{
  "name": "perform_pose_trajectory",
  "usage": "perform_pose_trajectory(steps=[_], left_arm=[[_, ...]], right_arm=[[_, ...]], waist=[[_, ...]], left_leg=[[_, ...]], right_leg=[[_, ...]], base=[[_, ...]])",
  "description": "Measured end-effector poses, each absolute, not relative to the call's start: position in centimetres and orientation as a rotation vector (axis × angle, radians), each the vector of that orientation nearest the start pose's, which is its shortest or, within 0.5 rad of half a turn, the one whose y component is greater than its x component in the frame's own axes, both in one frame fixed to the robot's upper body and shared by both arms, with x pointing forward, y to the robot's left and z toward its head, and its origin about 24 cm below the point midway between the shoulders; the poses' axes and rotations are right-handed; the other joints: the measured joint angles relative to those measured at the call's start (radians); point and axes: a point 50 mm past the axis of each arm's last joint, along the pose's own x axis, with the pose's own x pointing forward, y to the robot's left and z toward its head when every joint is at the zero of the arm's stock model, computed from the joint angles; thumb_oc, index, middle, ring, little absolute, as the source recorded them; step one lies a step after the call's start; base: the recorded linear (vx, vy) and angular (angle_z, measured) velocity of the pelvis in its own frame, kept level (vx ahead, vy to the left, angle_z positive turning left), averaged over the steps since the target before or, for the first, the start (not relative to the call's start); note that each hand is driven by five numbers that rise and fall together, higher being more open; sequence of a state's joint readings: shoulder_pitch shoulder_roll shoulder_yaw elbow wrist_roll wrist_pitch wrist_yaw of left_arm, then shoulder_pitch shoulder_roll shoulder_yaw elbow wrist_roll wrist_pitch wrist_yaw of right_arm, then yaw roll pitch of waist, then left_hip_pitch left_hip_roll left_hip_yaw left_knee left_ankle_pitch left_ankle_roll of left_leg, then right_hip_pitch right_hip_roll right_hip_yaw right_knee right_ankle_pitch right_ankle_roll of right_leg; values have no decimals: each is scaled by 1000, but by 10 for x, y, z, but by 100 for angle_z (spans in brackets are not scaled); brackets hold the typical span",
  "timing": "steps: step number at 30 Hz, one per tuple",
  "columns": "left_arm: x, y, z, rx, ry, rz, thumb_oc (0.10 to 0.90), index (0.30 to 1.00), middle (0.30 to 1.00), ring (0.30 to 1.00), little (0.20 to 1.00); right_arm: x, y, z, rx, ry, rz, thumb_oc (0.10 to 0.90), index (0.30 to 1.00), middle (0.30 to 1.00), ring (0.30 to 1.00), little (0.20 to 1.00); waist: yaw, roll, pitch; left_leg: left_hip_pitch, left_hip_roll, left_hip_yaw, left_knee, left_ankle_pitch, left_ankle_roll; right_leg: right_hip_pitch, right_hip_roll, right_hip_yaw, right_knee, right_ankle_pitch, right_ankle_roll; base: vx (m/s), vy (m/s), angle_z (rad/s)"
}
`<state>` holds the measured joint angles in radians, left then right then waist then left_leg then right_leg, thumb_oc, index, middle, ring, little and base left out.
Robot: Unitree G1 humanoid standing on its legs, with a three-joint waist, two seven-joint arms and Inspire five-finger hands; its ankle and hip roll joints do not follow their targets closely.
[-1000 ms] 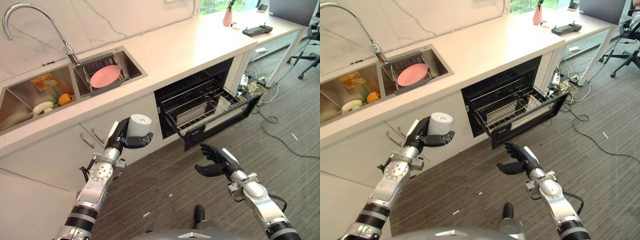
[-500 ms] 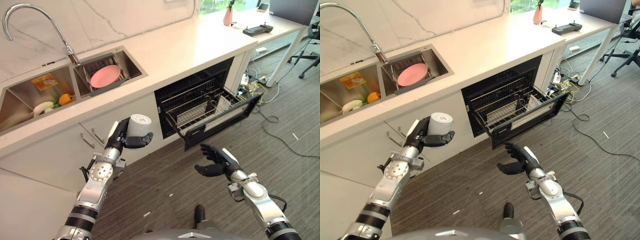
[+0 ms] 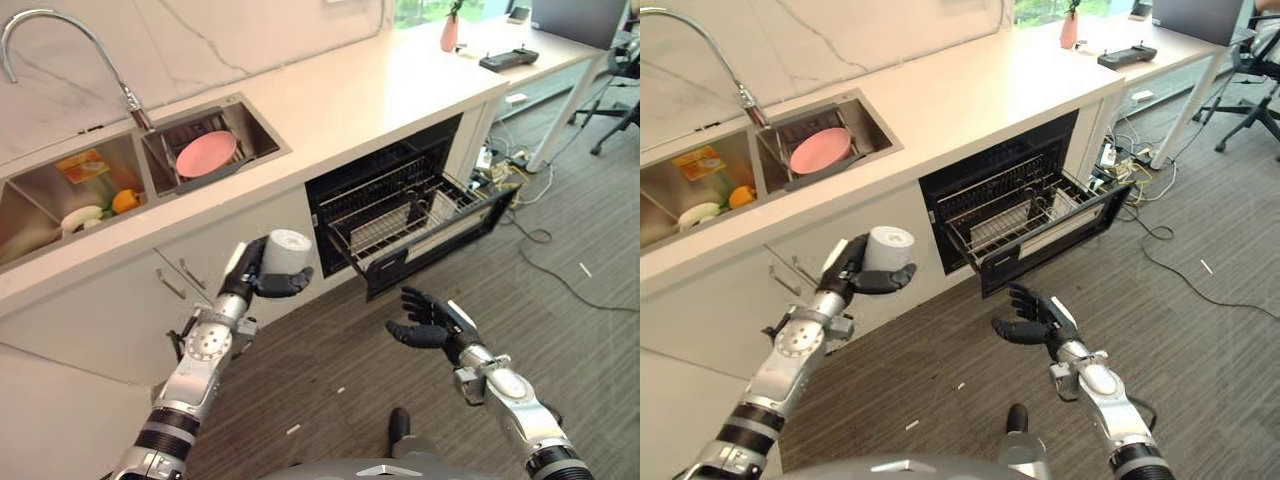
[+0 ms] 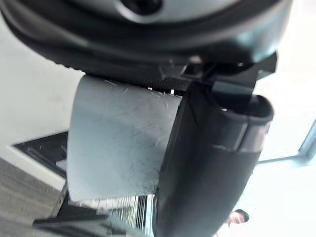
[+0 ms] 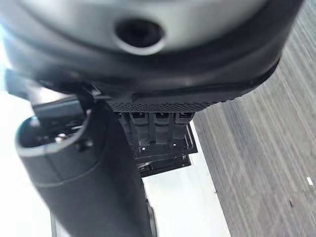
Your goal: Place the dishes in the dishwasher.
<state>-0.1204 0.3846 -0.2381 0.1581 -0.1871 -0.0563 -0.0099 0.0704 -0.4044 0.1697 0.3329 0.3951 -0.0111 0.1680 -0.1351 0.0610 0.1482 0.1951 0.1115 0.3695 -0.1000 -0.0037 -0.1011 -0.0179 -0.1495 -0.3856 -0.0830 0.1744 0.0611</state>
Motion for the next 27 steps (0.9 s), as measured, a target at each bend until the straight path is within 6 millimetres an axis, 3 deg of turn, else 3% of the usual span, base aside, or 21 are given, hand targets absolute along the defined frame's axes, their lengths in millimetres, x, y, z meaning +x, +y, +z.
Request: perform_pose_trajectory(steps=[3,8,12,14,15,16,17,19,20,22,24,26,27], left_arm=[[282,155,50,236,-7,-289,400,300,300,300,300],[296,148,62,249,-51,-298,400,300,300,300,300],[296,156,56,226,-20,-245,400,300,300,300,300],[297,158,55,200,-15,-224,400,300,300,300,300],[297,159,55,182,-16,-208,400,300,300,300,300],[296,159,53,158,-7,-193,400,300,300,300,300],[295,159,51,148,-1,-188,400,300,300,300,300],[294,158,50,138,2,-194,400,300,300,300,300],[294,158,50,137,-1,-197,400,300,300,300,300],[293,159,48,138,9,-196,400,300,300,300,300],[290,160,44,136,24,-190,400,300,300,300,300],[286,162,38,133,44,-184,400,300,300,300,300],[281,163,33,130,62,-180,400,300,300,300,300]], right_arm=[[211,-207,-44,33,441,176,800,900,900,900,900],[210,-212,-43,45,449,164,800,900,900,900,900],[213,-210,-35,40,418,179,800,900,900,900,900],[218,-210,-26,25,381,184,800,900,900,900,900],[222,-211,-21,12,360,186,800,900,900,900,900],[225,-212,-17,2,345,180,800,900,900,900,900],[227,-212,-15,-5,336,174,800,900,900,900,900],[234,-211,-8,-45,304,171,800,900,900,900,900],[236,-211,-5,-54,293,175,800,900,900,900,900],[238,-209,-5,-81,290,183,800,900,900,900,900],[238,-209,-5,-87,289,182,800,900,900,900,900],[237,-209,-5,-89,290,182,800,900,900,900,900],[238,-212,-4,-101,289,184,800,900,900,900,900]], waist=[[-56,-42,5],[-88,-60,8],[-41,-73,25],[-10,-88,38],[0,-100,47],[11,-107,55],[26,-110,57],[31,-111,57],[34,-115,61],[48,-124,68],[66,-122,75],[68,-103,78],[64,-68,73]], left_leg=[[2,0,11,0,-6,-1],[-2,19,10,46,-22,-6],[-39,69,-2,258,-70,-50],[-118,97,-39,440,-48,-95],[-172,113,-68,548,-16,-145],[-210,125,-98,635,5,-148],[-227,120,-105,649,-16,-155],[-247,66,-100,532,-77,-101],[-241,46,-76,408,-59,-53],[-247,27,-93,245,-23,-35],[-266,37,-116,193,48,-25],[-250,41,-103,174,74,-21],[-219,43,-105,149,78,-14]], right_leg=[[-13,-10,-27,22,-4,-5],[-39,-16,-28,117,-62,-15],[-25,-7,-19,183,-141,-31],[-16,-7,-17,187,-153,-55],[-8,-13,-15,186,-157,-63],[3,-8,-3,181,-159,-75],[8,-2,9,178,-164,-84],[20,5,16,137,-164,-84],[22,10,16,127,-161,-90],[27,18,36,127,-159,-94],[42,25,53,123,-164,-88],[62,35,62,119,-172,-68],[78,50,70,117,-179,-48]], base=[[181,-194,-12],[160,-236,1],[100,-245,-20],[112,-191,-15],[183,-87,-7],[206,-26,-20],[306,39,-22],[243,59,-16],[191,52,-4],[244,52,-15],[316,113,-33],[305,199,-39],[283,235,-43]])
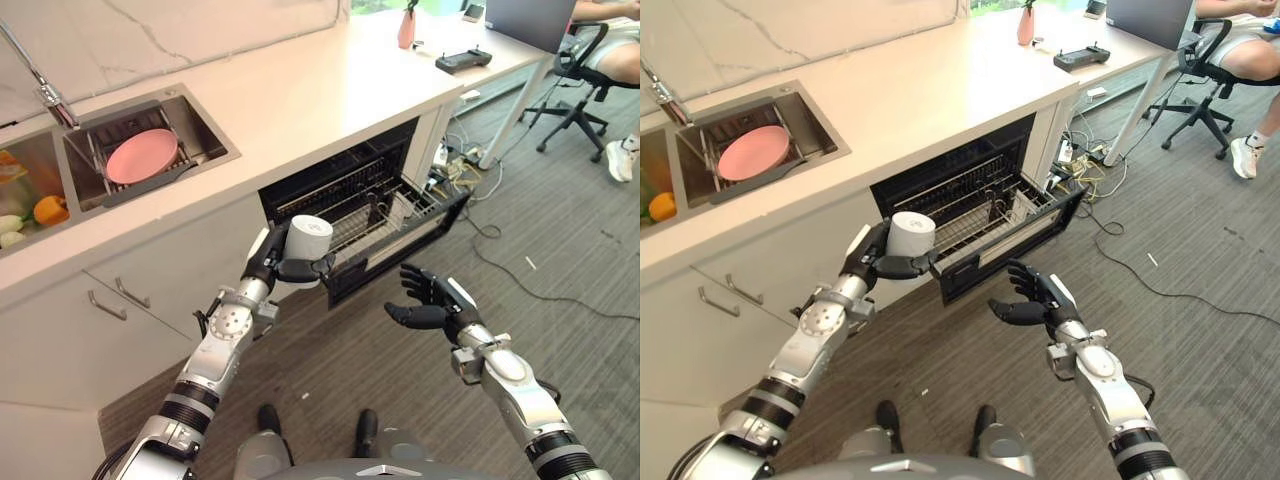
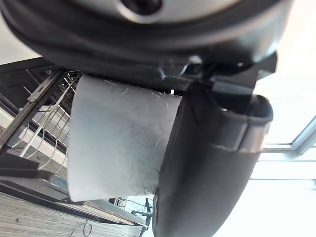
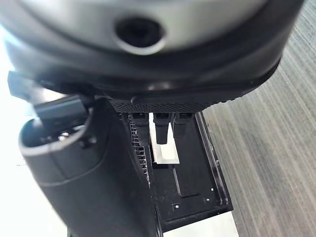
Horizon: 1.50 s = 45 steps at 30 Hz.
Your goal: Place the dishes in the dishwasher.
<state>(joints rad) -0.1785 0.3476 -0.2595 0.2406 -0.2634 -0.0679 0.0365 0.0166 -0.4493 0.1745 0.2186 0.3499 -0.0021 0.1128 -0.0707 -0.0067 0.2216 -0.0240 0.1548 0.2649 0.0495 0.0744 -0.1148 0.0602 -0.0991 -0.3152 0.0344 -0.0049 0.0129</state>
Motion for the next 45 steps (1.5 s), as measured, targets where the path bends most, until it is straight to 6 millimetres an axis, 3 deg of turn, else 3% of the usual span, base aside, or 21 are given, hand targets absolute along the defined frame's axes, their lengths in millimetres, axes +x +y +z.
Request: perform_pose_trajectory(steps=[1,2,3,5,7,8,10,11,12,13,15,17,19,20,21,24,28,31,37,40,45], left_arm=[[279,164,30,127,74,-179,400,300,300,300,300],[275,168,25,131,91,-168,400,300,300,300,300],[273,172,25,135,95,-160,400,300,300,300,300],[273,176,25,138,99,-146,400,300,300,300,300],[273,176,25,138,99,-146,400,300,300,300,300],[271,184,22,150,114,-129,400,300,300,300,300],[272,187,26,161,101,-133,400,300,300,300,300],[270,187,21,158,121,-129,400,300,300,300,300],[269,186,22,158,117,-138,400,300,300,300,300],[271,188,29,168,88,-143,400,300,300,300,300],[271,183,32,194,66,-193,400,300,300,300,300],[270,180,28,201,81,-209,400,300,300,300,300],[266,176,21,215,105,-223,400,300,300,300,300],[263,177,18,213,119,-222,400,300,300,300,300],[261,178,15,205,128,-212,400,300,300,300,300],[259,175,11,173,143,-183,400,300,300,300,300],[261,174,13,167,134,-188,400,300,300,300,300],[261,166,12,131,132,-196,400,300,300,300,300],[262,163,11,123,137,-198,400,300,300,300,300],[270,155,18,122,110,-179,400,300,300,300,300],[283,135,31,130,58,-207,400,300,300,300,300]], right_arm=[[238,-213,-3,-113,290,184,800,900,900,900,900],[236,-211,-5,-125,292,181,800,900,900,900,900],[236,-210,-4,-127,286,187,800,900,900,900,900],[236,-207,-4,-126,282,199,800,900,900,900,900],[236,-207,-4,-126,282,199,800,900,900,900,900],[234,-201,-5,-130,280,209,800,900,900,900,900],[234,-197,-3,-113,260,211,800,900,900,900,900],[228,-196,-6,-103,272,216,800,900,900,900,900],[226,-197,-7,-110,282,222,800,900,900,900,900],[225,-197,-7,-113,281,222,800,900,900,900,900],[225,-198,-6,-112,276,218,800,900,900,900,900],[226,-196,-5,-111,271,223,800,900,900,900,900],[227,-195,-5,-108,268,229,800,900,900,900,900],[224,-194,-7,-102,277,230,800,900,900,900,900],[223,-194,-8,-100,281,238,800,900,900,900,900],[227,-196,-3,-112,266,244,800,900,900,900,900],[229,-197,0,-110,251,244,800,900,900,900,900],[229,-194,0,48,240,213,800,900,900,900,900],[231,-181,10,235,193,230,800,900,900,900,900],[231,-160,22,393,159,268,800,900,900,900,900],[241,-144,45,423,79,323,800,900,900,900,900]], waist=[[-5,25,-1],[-4,17,-2],[-4,6,-4],[-4,-3,-2],[-4,-3,-2],[-11,1,3],[-12,-12,23],[-20,-8,13],[-23,-3,-3],[-26,-11,-23],[-29,-21,-28],[-34,-23,-27],[-29,-32,-28],[-29,-53,-40],[-22,-67,-48],[-10,-17,-50],[-17,-8,-51],[-29,6,-55],[-36,41,-72],[-36,44,-72],[-40,43,-74]], left_leg=[[35,-9,-3,-27,-6,20],[82,-37,11,-79,3,67],[89,-58,30,-83,-9,84],[94,-91,45,-81,-29,105],[94,-91,45,-81,-29,105],[157,-148,61,-90,-69,150],[202,-180,72,-83,-112,168],[218,-189,62,-80,-141,172],[212,-189,53,-83,-141,173],[183,-196,38,-83,-137,185],[167,-204,8,-79,-133,188],[163,-207,-6,-81,-134,187],[183,-208,-18,-81,-145,170],[199,-212,-39,-79,-154,154],[209,-214,-46,-78,-161,142],[212,-141,-54,-74,-165,96],[219,-82,-58,-80,-160,57],[248,-43,-59,-107,-145,31],[270,-26,-55,-124,-133,20],[279,-24,-48,-124,-132,19],[287,-24,-24,-124,-132,18]], right_leg=[[15,12,10,-4,-3,13],[8,-19,18,33,-8,31],[-3,-53,20,70,-25,59],[-39,-89,9,138,-39,77],[-39,-89,9,138,-39,77],[-134,-193,21,423,-45,111],[-258,-272,90,697,-3,165],[-310,-298,104,734,-33,131],[-317,-295,86,649,-36,125],[-324,-280,92,472,-31,132],[-313,-240,182,256,-8,166],[-295,-231,193,152,30,172],[-237,-221,150,53,89,170],[-177,-212,145,14,139,162],[-142,-196,151,-9,177,148],[-101,-118,121,-64,189,115],[-59,-53,100,-135,208,79],[-39,-14,83,-139,194,57],[-27,3,81,-140,187,49],[-21,7,88,-140,186,48],[-26,11,106,-140,187,47]], base=[[262,254,-50],[174,185,-43],[182,180,-33],[126,139,-17],[173,149,-11],[270,203,-11],[253,7,-8],[152,-153,18],[174,-260,45],[92,-136,40],[113,-165,40],[124,-192,31],[117,-253,30],[82,-229,34],[77,-228,26],[49,-187,5],[47,-154,1],[50,-102,4],[15,-63,-1],[-3,-58,-6],[-6,-41,-13]])
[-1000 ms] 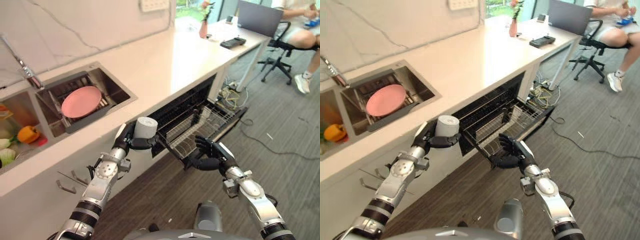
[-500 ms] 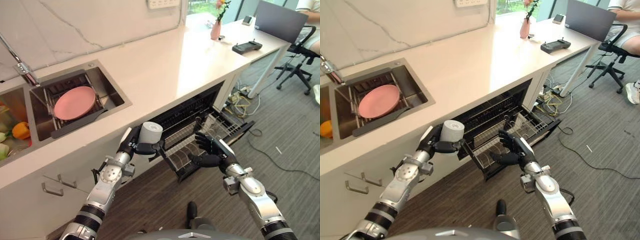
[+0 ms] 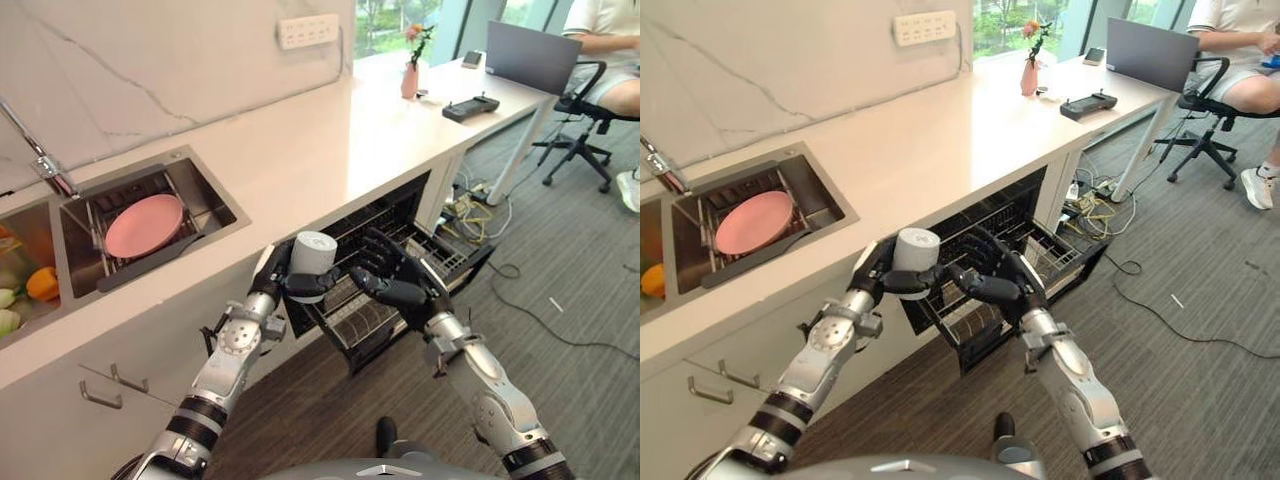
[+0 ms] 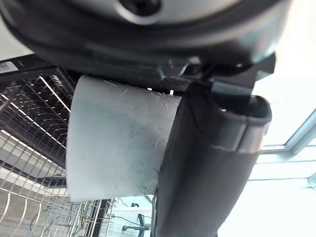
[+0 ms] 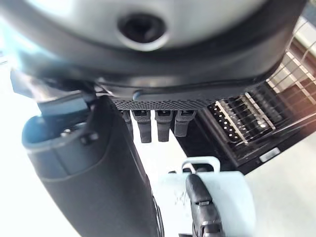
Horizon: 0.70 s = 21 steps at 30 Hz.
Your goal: Place the dishes in the dishwasher.
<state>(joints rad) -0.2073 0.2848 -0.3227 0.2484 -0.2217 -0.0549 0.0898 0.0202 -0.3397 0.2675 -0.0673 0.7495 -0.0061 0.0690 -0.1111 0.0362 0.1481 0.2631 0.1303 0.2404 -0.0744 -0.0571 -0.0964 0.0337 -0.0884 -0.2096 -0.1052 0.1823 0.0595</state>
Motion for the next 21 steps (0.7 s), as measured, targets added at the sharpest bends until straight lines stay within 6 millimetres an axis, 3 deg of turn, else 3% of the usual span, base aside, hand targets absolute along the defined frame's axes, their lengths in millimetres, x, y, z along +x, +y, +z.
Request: perform_pose_trajectory(steps=[4,8,15,21], left_arm=[[286,117,35,133,35,-230,400,300,300,300,300],[289,106,33,188,32,-229,400,300,300,300,300],[295,112,32,274,31,-68,400,300,300,300,300],[296,108,37,338,-14,-32,400,300,300,300,300]], right_arm=[[248,-141,51,442,71,278,800,900,900,900,900],[263,-125,69,433,33,304,800,900,900,900,900],[270,-107,75,465,42,227,800,900,900,900,900],[272,-90,69,475,85,216,800,900,900,900,900]], waist=[[-11,1,-4],[-8,2,-5],[-3,9,-10],[3,15,-14]], left_leg=[[3,1,13,0,0,0],[7,4,30,-1,0,0],[2,2,24,-1,2,-3],[-1,3,15,-2,3,-5]], right_leg=[[-5,4,13,0,3,-2],[-14,12,27,0,12,-12],[-14,9,23,0,14,-15],[-13,8,15,1,17,-16]], base=[[-11,-44,-12],[-4,-13,-15],[-1,2,1],[4,8,5]])
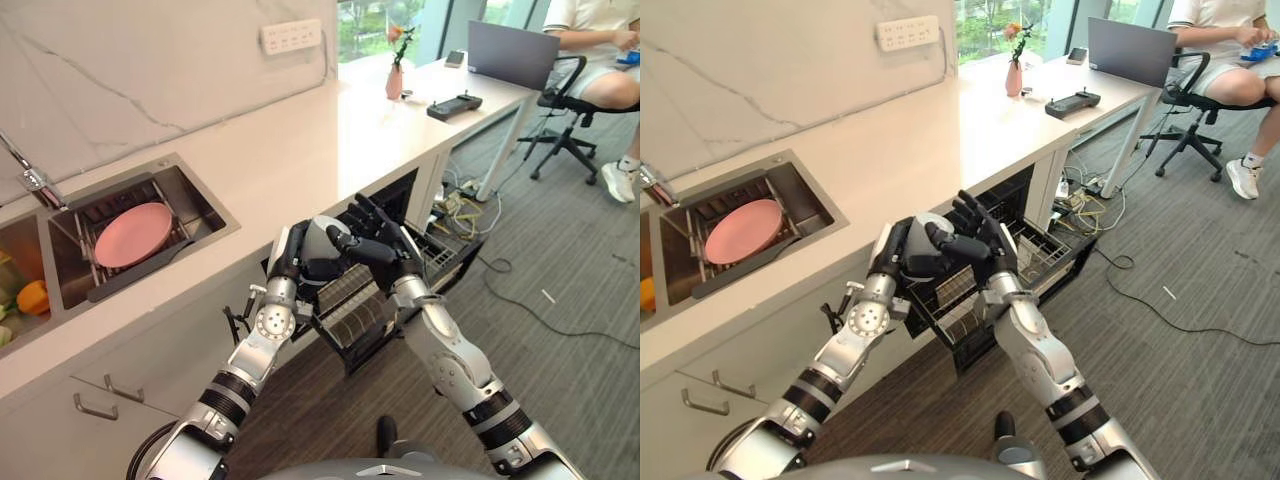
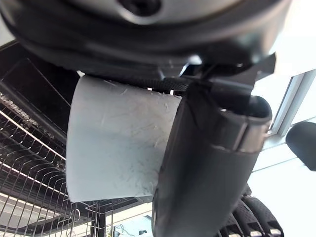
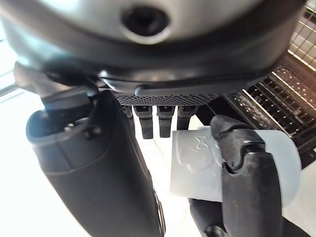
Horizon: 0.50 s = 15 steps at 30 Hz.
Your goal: Place the dishes in the dishwasher.
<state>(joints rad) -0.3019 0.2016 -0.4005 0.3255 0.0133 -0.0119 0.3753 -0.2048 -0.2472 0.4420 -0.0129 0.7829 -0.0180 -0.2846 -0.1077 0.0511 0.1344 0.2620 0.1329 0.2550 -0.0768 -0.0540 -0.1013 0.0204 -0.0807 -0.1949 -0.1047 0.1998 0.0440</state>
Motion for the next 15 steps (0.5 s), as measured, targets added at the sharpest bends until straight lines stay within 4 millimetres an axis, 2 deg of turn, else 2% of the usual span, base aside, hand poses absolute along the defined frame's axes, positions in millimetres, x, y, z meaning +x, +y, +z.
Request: perform_pose_trajectory(steps=[8,15], left_arm=[[296,107,37,377,-30,-30,400,300,300,300,300],[296,107,37,376,-29,-33,400,300,300,300,300]], right_arm=[[271,-97,63,432,104,232,800,900,900,900,900],[267,-105,43,394,190,216,800,900,900,900,900]], waist=[[1,0,-1],[0,-2,-2]], left_leg=[[0,0,-3,-2,0,0],[1,0,-3,-2,1,-1]], right_leg=[[1,0,-3,0,2,-2],[2,0,-3,0,0,0]], base=[[0,0,0],[0,0,0]])
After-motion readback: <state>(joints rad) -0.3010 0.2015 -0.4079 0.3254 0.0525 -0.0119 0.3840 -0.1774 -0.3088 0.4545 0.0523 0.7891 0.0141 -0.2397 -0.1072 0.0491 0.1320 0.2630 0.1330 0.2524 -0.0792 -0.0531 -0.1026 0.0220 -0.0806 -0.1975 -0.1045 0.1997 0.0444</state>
